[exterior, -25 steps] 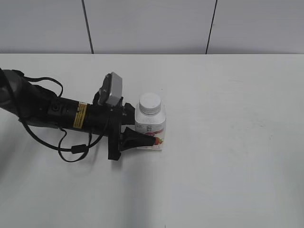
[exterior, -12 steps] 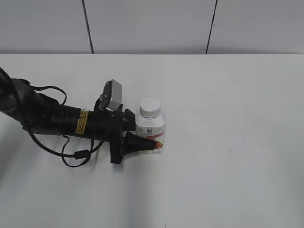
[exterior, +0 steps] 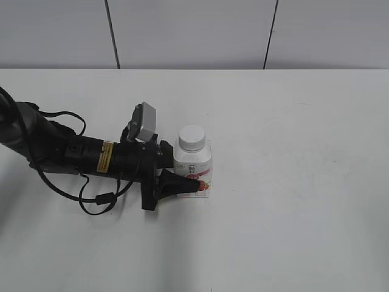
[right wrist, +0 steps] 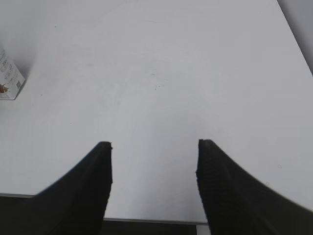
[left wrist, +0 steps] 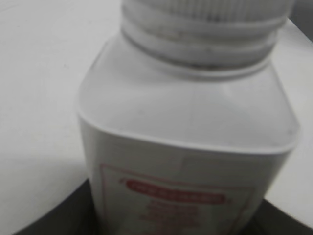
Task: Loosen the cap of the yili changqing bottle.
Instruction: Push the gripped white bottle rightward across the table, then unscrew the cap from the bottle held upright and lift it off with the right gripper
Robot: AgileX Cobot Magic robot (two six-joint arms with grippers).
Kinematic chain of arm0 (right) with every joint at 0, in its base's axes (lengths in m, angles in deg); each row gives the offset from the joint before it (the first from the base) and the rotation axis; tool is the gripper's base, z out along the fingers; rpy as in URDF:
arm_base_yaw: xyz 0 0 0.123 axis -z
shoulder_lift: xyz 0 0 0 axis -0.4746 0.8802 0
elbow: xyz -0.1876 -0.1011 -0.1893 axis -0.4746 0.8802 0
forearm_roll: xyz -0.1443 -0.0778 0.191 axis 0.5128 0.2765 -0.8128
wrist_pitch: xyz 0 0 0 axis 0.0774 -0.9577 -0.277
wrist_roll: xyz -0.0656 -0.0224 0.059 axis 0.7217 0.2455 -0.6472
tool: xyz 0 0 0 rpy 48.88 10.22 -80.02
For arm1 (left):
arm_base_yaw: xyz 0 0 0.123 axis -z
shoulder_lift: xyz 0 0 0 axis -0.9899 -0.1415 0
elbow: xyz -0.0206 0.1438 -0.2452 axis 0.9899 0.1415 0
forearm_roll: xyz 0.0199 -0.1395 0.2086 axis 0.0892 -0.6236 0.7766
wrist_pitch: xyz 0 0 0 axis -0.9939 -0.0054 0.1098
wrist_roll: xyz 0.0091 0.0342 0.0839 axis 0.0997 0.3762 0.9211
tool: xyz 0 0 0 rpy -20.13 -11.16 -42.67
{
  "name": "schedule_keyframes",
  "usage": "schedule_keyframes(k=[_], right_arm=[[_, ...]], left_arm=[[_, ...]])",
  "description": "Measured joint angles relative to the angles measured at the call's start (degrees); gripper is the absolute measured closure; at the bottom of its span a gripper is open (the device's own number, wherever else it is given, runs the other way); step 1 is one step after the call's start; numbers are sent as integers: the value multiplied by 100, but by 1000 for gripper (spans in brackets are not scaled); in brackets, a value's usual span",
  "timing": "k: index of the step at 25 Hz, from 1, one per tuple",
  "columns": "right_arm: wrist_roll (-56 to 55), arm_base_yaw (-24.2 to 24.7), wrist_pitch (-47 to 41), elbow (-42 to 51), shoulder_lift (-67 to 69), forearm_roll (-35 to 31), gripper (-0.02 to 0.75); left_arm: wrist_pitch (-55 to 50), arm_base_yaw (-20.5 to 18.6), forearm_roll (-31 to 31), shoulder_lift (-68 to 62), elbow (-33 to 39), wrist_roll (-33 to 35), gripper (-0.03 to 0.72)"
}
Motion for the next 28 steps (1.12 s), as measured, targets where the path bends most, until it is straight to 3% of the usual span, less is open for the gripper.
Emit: schedule_keyframes(k=[16,28], right_arm=[[-174,0,154,-285,146,-14,290],[-273,0,-408,-1690,3417,-1141,290]], left_arm=[[33,0,-2,-11,0,0,309],[50,0,-2,-11,0,0,311]])
